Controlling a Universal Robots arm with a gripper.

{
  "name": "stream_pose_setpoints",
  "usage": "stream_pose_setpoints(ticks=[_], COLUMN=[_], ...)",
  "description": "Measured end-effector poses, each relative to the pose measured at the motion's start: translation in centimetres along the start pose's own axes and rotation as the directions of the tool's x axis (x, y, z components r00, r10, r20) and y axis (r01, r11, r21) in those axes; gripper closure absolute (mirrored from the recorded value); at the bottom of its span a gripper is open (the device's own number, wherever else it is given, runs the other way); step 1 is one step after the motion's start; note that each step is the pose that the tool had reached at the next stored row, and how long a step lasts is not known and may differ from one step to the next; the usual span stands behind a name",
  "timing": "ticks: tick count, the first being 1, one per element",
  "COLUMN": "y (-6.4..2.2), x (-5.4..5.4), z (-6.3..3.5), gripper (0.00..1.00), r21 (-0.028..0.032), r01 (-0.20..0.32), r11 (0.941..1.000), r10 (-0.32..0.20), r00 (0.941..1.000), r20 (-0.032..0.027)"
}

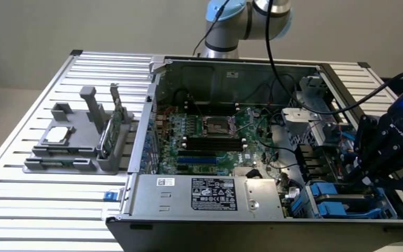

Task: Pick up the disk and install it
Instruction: 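Insert the first disk wire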

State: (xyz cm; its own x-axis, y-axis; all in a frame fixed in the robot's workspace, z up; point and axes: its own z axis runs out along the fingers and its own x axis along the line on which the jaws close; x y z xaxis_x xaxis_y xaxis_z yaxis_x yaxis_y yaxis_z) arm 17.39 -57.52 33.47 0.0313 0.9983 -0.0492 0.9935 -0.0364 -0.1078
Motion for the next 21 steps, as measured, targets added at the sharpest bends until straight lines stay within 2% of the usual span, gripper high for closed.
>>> stream_pose_setpoints(ticks=[4, 9, 17, 21], y=[-0.14, -0.34, -0.42, -0.42], x=[0.00, -0.01, 0.37, 0.40], z=[0.03, 0.07, 0.07, 0.08], gripper=[0.83, 0.83, 0.83, 0.83], r21=[-0.0049, -0.0072, -0.0108, -0.0115], r01=[0.000, -0.001, -0.002, -0.003], r11=[1.0000, 1.0000, 0.9999, 0.9999], r10=[0.000, 0.001, 0.002, 0.004], r00=[1.0000, 1.0000, 0.9999, 0.9998], r20=[0.0017, 0.0083, 0.0153, 0.0170])
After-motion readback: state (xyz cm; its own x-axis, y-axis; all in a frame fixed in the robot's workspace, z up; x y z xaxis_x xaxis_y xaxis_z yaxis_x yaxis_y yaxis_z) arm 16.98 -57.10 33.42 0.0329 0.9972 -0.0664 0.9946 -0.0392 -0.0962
